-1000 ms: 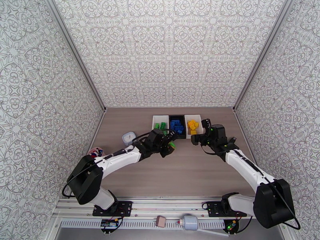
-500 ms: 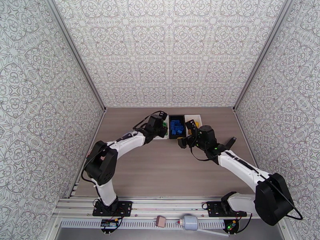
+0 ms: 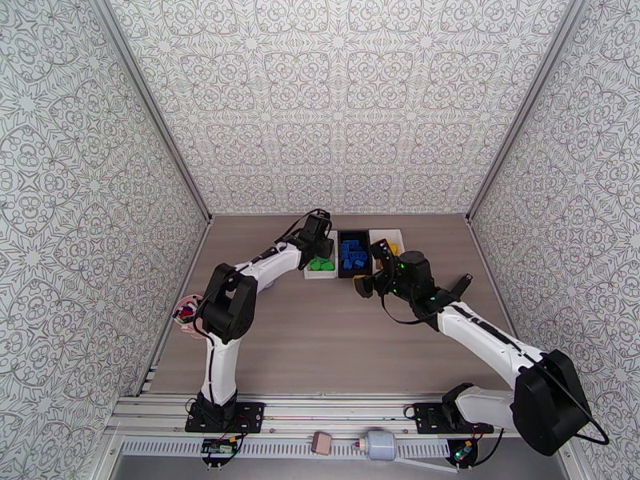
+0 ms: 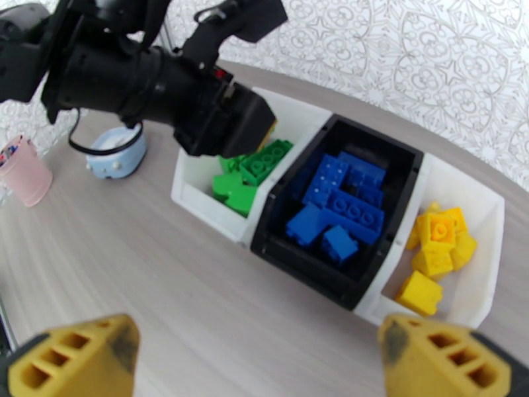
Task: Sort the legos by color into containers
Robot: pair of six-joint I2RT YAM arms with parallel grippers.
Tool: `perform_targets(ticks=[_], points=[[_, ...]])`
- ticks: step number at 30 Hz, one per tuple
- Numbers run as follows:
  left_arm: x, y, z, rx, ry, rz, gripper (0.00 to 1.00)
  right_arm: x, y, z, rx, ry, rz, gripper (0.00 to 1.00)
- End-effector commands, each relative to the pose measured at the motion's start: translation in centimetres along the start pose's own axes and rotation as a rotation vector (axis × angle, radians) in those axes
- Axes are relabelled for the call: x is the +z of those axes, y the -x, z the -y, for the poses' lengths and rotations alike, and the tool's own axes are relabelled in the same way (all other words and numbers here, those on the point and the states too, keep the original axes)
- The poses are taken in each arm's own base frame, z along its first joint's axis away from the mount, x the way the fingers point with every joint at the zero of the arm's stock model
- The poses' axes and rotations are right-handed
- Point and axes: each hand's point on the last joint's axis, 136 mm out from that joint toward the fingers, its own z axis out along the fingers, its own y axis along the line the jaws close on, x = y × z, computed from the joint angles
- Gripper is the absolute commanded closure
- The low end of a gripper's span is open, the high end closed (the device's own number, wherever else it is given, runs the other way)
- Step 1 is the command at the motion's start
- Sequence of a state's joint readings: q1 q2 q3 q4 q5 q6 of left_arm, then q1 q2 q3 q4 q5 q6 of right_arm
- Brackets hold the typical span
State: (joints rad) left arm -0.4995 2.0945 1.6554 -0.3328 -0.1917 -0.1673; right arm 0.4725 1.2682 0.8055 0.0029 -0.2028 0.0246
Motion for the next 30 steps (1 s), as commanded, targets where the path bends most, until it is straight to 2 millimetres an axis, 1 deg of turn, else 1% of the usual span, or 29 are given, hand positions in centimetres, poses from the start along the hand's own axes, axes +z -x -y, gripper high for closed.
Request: perform_targets(ticks=[1,5,7,9,11,15,17,18,19,21,24,27,30], points=[[-1.1,1.4,0.0,-0.003,0.01,0.023,0.32,-0.7,-0.3,-0.2,-0.028,-0.007,0.0,0.0],[-3.4,2.2,0.0,-0.01,-0.005,0.09,0.18,-1.4,0.0,0.3,-0.034,-0.043,0.024,0.0],[-4.9,2.3,-0.2,-0.019,-0.017,0.142,0.12,-1.9,0.3,1.2,-0.019,-0.099,0.05,0.0],[-7.0,2.4,-0.4,-0.029,-0.032,0.211,0.07,-2.5,0.5,2.1,-0.018,-0.149,0.074,0.0],[-8.7,1.8,-0.8,-0.027,-0.034,0.262,0.04,-3.1,0.4,3.1,-0.018,-0.193,0.088,0.0],[-12.4,-0.1,-2.5,-0.001,-0.004,0.344,0.0,-4.5,-0.3,5.4,-0.009,-0.268,0.114,0.0],[-14.1,-1.1,-3.6,0.024,0.03,0.384,0.0,-5.2,-1.1,7.0,-0.005,-0.321,0.117,0.0],[-15.3,-1.4,-4.1,0.038,0.042,0.411,0.0,-5.6,-1.5,7.8,-0.01,-0.35,0.118,0.0],[-15.9,-2.1,-4.8,0.046,0.059,0.419,0.0,-6.0,-1.9,8.6,-0.015,-0.378,0.117,0.0],[-16.7,-3.8,-6.5,0.042,0.102,0.424,0.0,-7.0,-2.6,10.9,-0.018,-0.47,0.117,0.0],[-17.6,-5.8,-9.2,0.011,0.148,0.439,0.0,-8.4,-3.9,14.1,-0.004,-0.602,0.112,0.0],[-17.7,-7.7,-11.7,-0.001,0.2,0.462,0.0,-9.3,-5.4,16.9,0.022,-0.706,0.103,0.0],[-17.3,-9.0,-13.7,0.009,0.252,0.454,0.0,-9.8,-7.0,19.1,0.07,-0.773,0.108,0.0]])
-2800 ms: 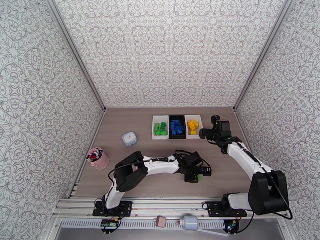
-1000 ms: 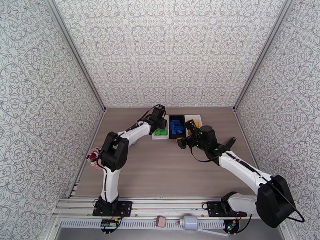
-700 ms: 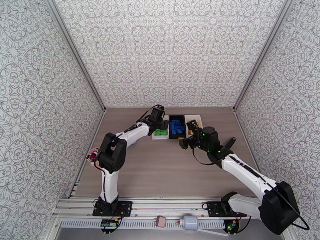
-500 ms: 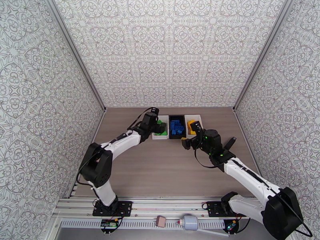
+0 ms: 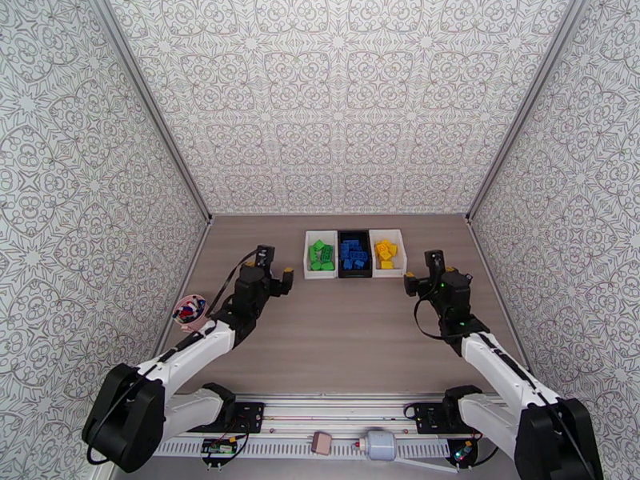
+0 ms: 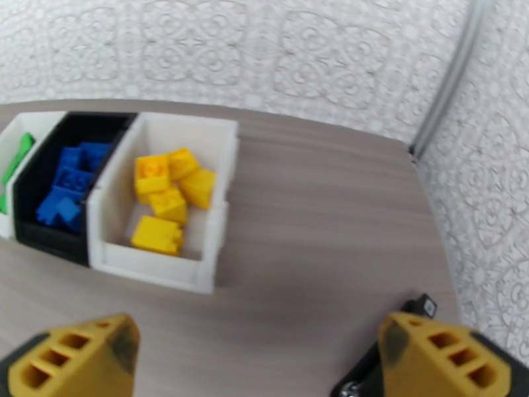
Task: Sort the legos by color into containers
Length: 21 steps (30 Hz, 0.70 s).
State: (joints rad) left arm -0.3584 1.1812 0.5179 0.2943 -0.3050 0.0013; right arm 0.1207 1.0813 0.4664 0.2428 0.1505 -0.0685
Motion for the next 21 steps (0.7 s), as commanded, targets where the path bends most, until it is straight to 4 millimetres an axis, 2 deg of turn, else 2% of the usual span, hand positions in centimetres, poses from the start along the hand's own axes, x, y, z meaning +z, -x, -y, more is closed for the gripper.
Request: perform_targets(ticks=[1,6,15,18,21], points=[[0.2,0.8,-2.4,0.002,0.077,0.065,0.0,0.9,-0.9,2.7,0.04,-0.108,0.028,0.0],[1.2,0.6,-4.7,0.032,0.132,0.076,0.0,1.9,-1.9,3.0,0.072,-0.092,0.052,0.0],[3.1,-3.7,-6.7,0.011,0.17,0.002,0.0,3.9,-2.2,3.3,0.122,-0.066,0.038,0.0],[3.7,-3.6,-7.1,0.042,0.15,0.015,0.0,4.0,-2.0,2.9,0.134,-0.036,0.049,0.0],[4.1,-3.8,-8.9,-0.03,0.156,0.031,0.0,3.8,-1.5,2.1,0.156,0.014,0.113,0.0]])
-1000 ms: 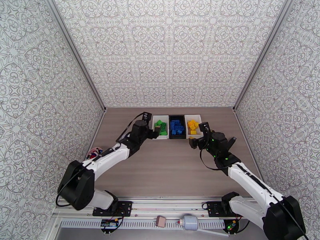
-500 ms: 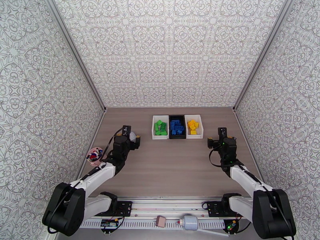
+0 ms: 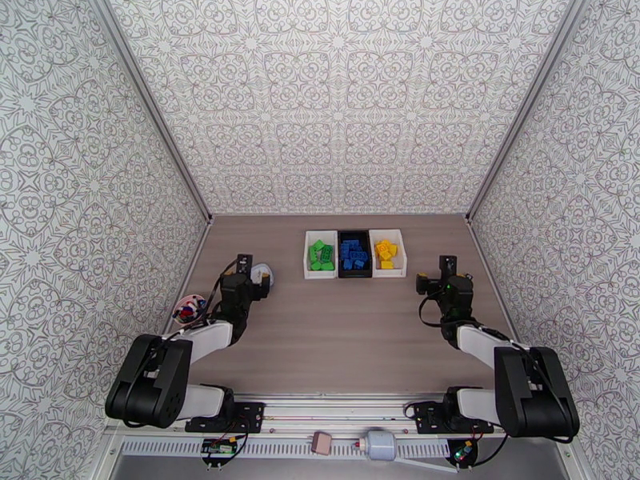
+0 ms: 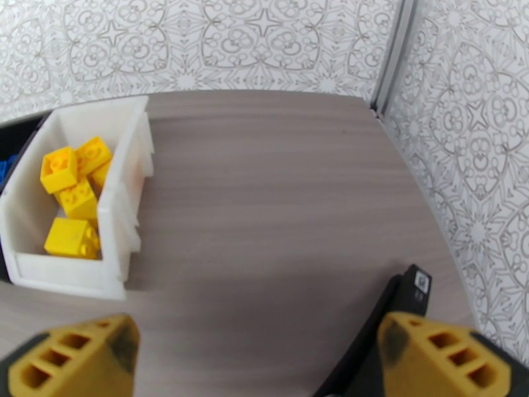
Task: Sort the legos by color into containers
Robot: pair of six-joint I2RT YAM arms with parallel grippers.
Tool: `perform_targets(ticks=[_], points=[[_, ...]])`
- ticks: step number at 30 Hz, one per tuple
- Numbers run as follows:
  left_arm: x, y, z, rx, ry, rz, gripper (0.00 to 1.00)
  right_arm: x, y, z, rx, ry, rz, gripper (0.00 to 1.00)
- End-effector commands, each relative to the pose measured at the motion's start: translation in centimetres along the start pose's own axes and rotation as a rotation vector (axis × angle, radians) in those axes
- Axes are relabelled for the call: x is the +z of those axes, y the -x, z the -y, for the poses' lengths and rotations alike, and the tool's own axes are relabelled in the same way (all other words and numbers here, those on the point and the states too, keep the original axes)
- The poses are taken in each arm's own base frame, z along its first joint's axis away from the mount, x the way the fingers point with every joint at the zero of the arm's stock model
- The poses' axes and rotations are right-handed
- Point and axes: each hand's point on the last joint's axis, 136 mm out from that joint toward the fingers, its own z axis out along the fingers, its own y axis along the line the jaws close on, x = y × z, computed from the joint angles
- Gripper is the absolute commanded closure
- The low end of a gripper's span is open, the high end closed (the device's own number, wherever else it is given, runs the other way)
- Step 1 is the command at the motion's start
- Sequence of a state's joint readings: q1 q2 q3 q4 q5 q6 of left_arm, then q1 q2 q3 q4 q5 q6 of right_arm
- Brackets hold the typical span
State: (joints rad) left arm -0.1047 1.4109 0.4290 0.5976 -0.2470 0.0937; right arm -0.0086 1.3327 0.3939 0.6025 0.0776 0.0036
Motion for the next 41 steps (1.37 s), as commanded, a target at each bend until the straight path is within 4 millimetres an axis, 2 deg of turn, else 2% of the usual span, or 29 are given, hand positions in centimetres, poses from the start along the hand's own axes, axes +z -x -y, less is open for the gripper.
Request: perform_targets(ticks=[1,4,6,10,41], points=[[0.6,1.4,-1.4,-0.074,-0.042,0.072,0.0,0.2,1.6,-1.3,0.037,0.083,0.097,0.0],[1.1,0.7,-2.7,-0.153,-0.06,0.083,0.0,1.0,0.8,-1.6,0.033,0.097,0.077,0.0],[1.6,-0.3,-2.6,-0.167,-0.079,0.078,0.0,1.5,0.2,-1.9,0.026,0.116,0.07,0.0],[1.9,-0.5,-2.7,-0.178,-0.082,0.078,0.0,2.0,-0.6,-2.5,0.004,0.146,0.048,0.0],[1.8,-0.5,-2.6,-0.164,-0.073,0.066,0.0,2.1,-0.5,-2.5,0.004,0.144,0.049,0.0]])
